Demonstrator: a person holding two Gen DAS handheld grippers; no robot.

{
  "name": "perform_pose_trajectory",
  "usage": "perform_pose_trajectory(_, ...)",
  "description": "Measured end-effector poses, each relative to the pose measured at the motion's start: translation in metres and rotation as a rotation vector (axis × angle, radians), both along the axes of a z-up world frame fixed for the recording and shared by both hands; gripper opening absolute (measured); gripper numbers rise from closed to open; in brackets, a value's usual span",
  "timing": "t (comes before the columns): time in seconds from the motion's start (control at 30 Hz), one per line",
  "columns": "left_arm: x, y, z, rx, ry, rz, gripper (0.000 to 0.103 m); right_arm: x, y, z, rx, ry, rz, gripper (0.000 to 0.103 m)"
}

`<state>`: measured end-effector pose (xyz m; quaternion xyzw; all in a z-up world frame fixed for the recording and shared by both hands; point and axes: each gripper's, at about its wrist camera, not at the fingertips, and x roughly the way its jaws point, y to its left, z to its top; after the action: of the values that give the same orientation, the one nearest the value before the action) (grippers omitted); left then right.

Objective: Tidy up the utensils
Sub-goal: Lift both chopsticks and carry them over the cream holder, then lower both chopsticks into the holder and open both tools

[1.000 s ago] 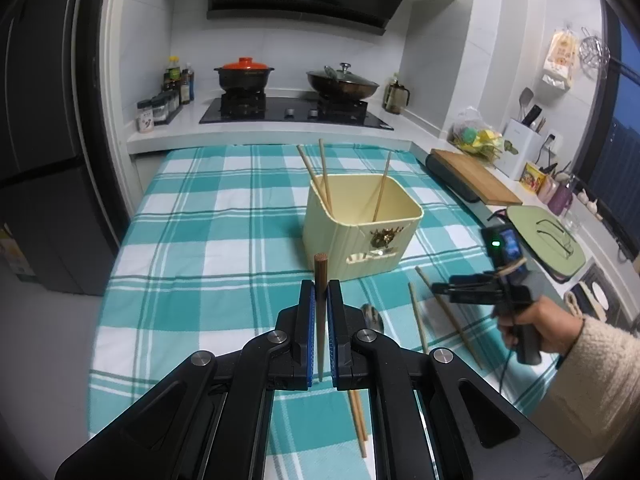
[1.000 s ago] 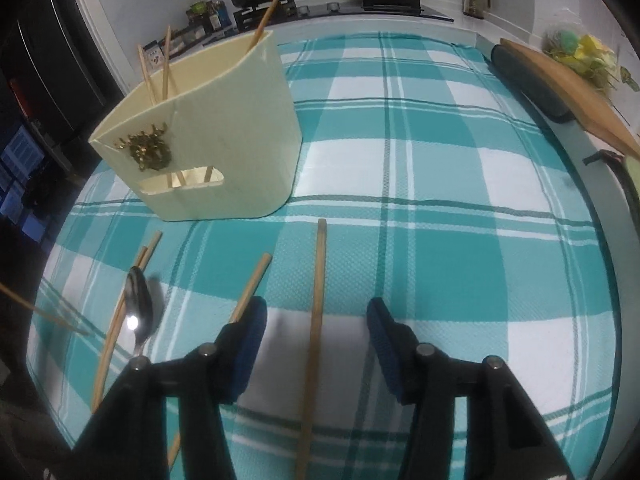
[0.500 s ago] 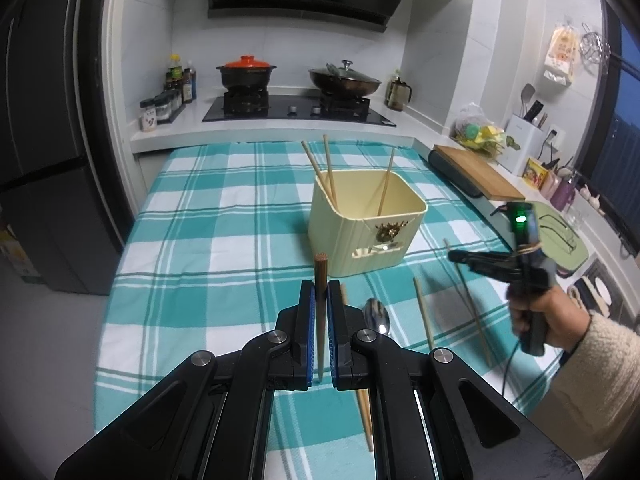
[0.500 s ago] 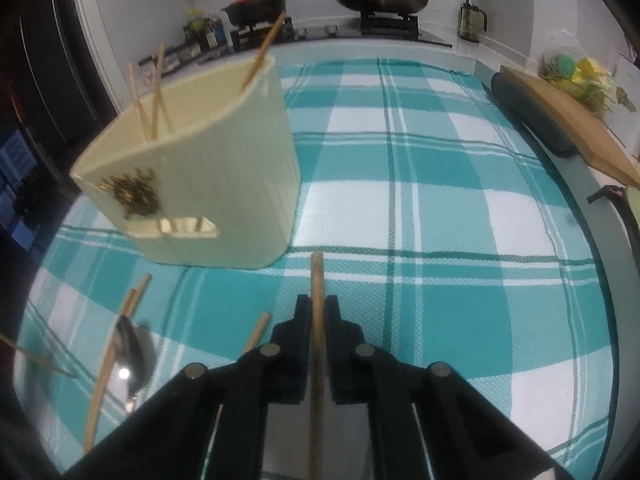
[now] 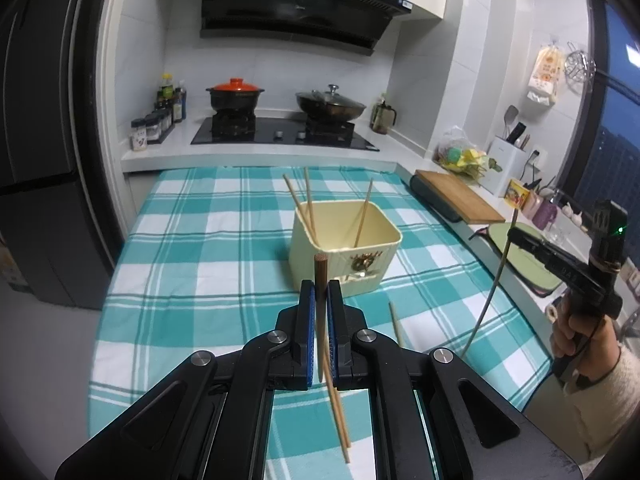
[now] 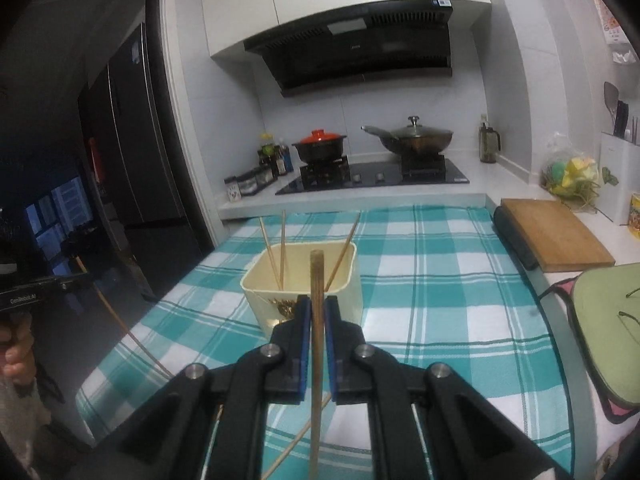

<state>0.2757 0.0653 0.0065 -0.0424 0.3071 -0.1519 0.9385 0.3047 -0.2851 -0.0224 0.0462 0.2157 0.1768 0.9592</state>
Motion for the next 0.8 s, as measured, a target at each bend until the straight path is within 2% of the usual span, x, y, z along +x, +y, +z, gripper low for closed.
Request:
perform_pose_trajectory(0.2,0.002,0.0,0.016,-0.022,-0.015,-0.012,0.004,-0.018,0.012,0.025,-0.03,-0.143,-0.025,0.007)
perform_pose_trajectory(0.43,0.019,0.002,0.04,-0.053,-0.03,-0.025,0.004,0.001,0.025,0.042,-0.037,-0.142,0.002,0.007)
perform_pose_trajectory(0.67,0.043,-0.001,0.095,-0.076,-0.132,-0.036,0.004,0.036,0.036,0.079,-0.046,-0.188,0.01,0.007)
perform_pose_trajectory(0.8,0.072,-0.011,0.119,-0.083,-0.202,-0.034,0.004,0.069,0.045,0.103,-0.044,-0.225,0.012,0.007)
